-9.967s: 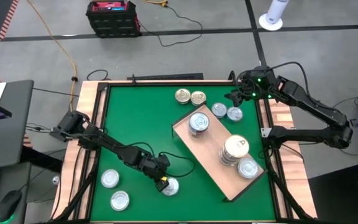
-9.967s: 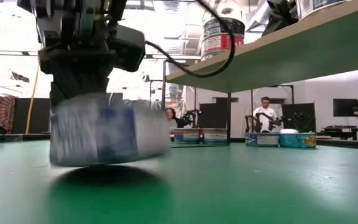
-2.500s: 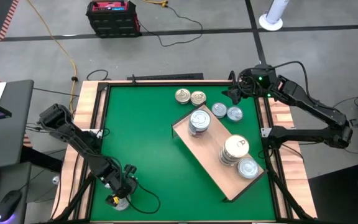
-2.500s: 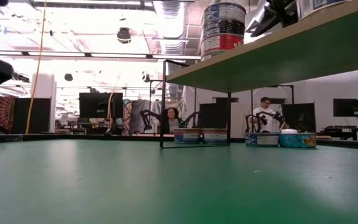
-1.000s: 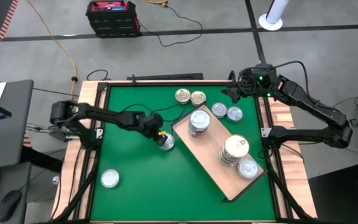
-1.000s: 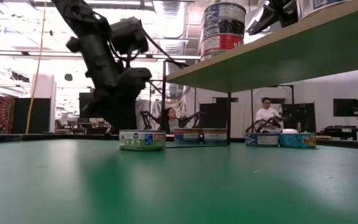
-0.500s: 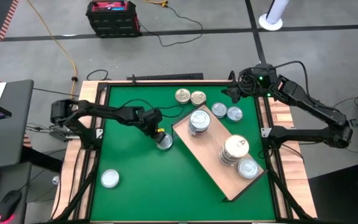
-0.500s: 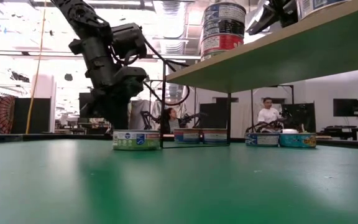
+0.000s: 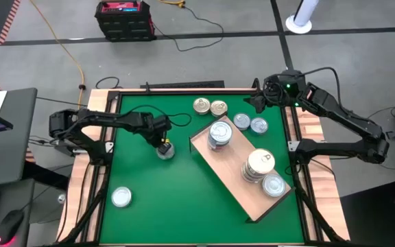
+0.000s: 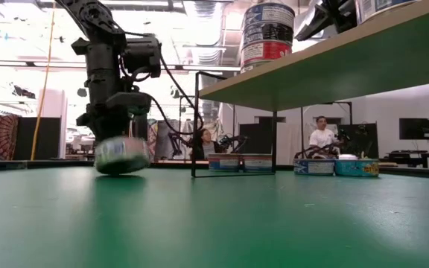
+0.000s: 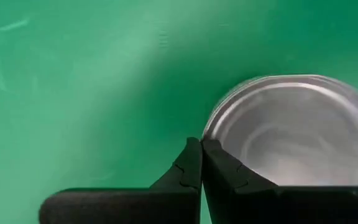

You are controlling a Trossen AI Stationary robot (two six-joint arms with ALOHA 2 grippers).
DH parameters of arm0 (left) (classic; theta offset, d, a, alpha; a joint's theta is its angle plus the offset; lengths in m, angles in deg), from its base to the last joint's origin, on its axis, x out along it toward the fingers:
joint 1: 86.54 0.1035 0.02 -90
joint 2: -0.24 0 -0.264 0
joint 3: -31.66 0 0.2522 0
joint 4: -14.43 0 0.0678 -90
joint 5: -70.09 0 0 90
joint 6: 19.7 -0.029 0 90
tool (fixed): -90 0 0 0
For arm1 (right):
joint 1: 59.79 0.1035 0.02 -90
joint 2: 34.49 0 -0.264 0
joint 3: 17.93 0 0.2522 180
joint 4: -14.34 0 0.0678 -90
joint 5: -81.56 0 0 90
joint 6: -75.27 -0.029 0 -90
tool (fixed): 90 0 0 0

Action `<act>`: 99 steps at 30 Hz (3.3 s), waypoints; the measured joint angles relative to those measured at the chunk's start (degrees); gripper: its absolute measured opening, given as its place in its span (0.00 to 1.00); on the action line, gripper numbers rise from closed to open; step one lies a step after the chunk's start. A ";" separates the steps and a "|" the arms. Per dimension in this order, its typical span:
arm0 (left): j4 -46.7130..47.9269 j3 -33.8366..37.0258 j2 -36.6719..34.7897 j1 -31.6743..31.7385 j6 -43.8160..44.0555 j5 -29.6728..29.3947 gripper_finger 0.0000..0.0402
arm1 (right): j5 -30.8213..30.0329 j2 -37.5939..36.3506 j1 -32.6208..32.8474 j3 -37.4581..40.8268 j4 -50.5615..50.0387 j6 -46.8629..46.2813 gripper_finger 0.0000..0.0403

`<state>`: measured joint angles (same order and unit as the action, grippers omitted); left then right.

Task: Stack canned seafood by type on shelf
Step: Stack the light green tuna can on top of the other light green tuna can on the shelf

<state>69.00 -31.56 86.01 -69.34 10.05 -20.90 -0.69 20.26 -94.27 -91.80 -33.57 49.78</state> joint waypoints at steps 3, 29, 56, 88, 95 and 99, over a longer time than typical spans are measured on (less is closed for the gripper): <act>2.62 0.36 0.45 2.15 -2.36 -1.05 0.00 | 0.00 0.00 0.00 0.00 0.00 0.00 0.70; 0.61 0.12 -9.01 -6.93 1.16 -7.03 0.19 | 1.18 0.00 0.00 0.00 0.41 0.20 0.70; 4.49 1.77 -2.45 -7.53 -2.87 -5.88 0.02 | 0.94 -0.01 0.00 0.00 0.36 0.44 0.70; -7.73 3.02 -5.52 23.83 -7.22 9.25 0.24 | 1.02 -0.01 1.18 0.00 0.37 -1.07 0.70; -8.85 3.02 -5.29 27.68 -7.25 12.71 0.17 | 0.38 0.00 1.18 0.00 0.37 -1.07 0.70; -9.34 3.02 -5.04 27.32 -7.67 12.71 0.15 | -0.13 0.00 1.18 0.00 0.37 -1.05 0.70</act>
<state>59.66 -28.54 80.97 -42.02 2.38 -8.19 -0.83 20.26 -93.09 -91.80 -33.20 48.73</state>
